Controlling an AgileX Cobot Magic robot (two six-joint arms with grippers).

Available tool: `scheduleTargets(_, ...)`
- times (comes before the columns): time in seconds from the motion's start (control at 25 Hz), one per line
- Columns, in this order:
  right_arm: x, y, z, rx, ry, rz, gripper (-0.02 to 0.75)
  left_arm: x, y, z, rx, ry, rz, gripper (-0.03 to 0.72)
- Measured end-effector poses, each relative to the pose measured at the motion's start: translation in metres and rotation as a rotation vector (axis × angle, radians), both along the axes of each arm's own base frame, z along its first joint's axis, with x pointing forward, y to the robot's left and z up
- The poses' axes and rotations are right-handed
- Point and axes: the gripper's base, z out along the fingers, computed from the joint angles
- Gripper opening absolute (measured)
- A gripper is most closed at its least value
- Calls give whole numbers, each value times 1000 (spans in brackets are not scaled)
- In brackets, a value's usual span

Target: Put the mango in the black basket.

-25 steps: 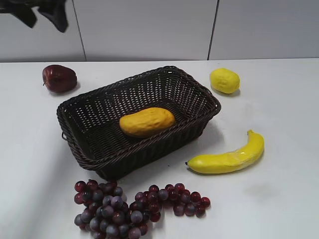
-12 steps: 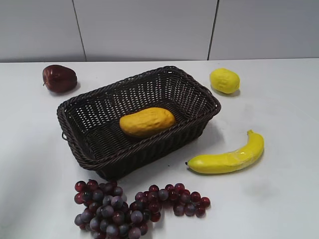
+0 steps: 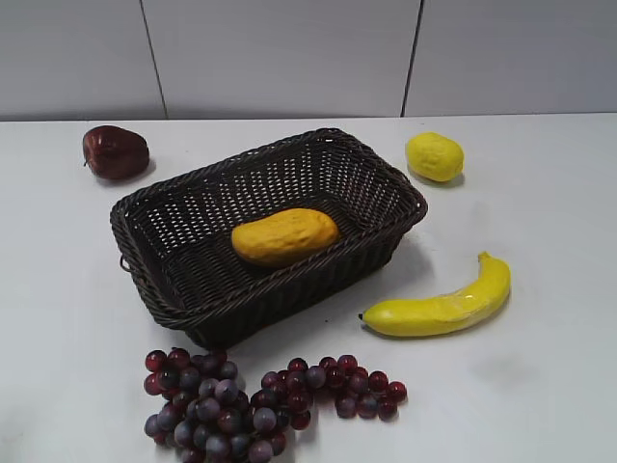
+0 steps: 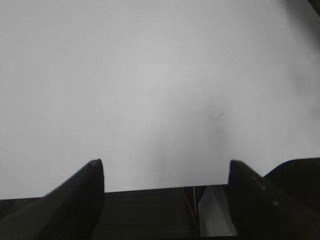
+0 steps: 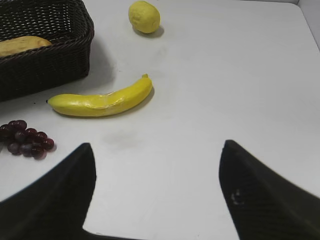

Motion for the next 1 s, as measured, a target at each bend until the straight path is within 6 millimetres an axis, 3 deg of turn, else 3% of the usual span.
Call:
scheduleTargets(0.32, 0, 0, 0, 0, 0, 0, 588, -60, 5, -18, -18, -278, 4, 582)
scheduleTargets(0.52, 0, 0, 0, 0, 0, 0, 588, -80, 6, -17, -34, -483, 8, 558)
scheduleTargets(1.0, 0, 0, 0, 0, 0, 0, 588, -117, 9, -15, -51, -722, 9, 520)
